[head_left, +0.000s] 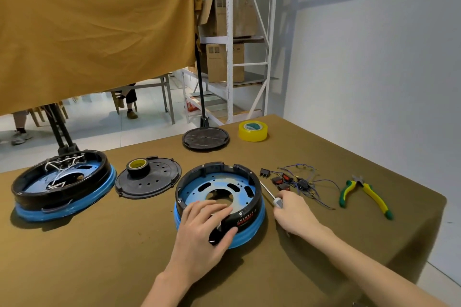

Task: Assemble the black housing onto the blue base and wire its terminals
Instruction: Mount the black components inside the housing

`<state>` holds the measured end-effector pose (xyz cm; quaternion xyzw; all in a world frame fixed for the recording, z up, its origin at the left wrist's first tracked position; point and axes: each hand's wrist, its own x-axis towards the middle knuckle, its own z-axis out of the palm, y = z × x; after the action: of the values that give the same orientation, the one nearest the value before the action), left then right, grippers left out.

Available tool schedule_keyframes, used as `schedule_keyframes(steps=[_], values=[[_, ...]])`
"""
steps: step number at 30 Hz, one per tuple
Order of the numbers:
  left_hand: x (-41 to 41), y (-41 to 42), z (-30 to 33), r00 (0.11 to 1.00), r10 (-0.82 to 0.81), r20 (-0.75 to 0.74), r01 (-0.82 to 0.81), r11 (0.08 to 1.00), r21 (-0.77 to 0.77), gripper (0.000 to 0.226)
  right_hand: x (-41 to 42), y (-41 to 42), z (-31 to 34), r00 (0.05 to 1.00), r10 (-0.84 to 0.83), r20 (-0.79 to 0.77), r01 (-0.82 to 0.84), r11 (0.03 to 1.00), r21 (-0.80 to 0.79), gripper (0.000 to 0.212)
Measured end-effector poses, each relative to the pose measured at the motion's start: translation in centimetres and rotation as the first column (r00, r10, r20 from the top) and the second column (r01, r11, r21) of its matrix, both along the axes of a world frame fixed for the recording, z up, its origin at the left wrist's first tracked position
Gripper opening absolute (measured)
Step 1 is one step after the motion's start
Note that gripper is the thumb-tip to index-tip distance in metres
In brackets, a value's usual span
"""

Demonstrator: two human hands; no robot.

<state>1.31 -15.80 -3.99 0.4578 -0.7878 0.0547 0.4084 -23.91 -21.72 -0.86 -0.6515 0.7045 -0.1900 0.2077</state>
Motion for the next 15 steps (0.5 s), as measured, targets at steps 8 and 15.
schedule_keyframes(steps=[8, 15], values=[[0.5, -0.2, 0.2, 0.891, 0.250, -0.380, -0.204, 0.966, 0.157, 0.037, 0.3, -1.6, -0.6, 1.000, -0.009, -0.021, 0.004, 0.977, -0.214, 0.035], [2.1, -1.1, 0.4, 0.687, 0.431, -0.585, -0.146, 0.870, 0.471, 0.058, 2.3, -3.1, 0.5, 0.956, 0.002, 0.295, 0.109, 0.926, -0.360, 0.024]])
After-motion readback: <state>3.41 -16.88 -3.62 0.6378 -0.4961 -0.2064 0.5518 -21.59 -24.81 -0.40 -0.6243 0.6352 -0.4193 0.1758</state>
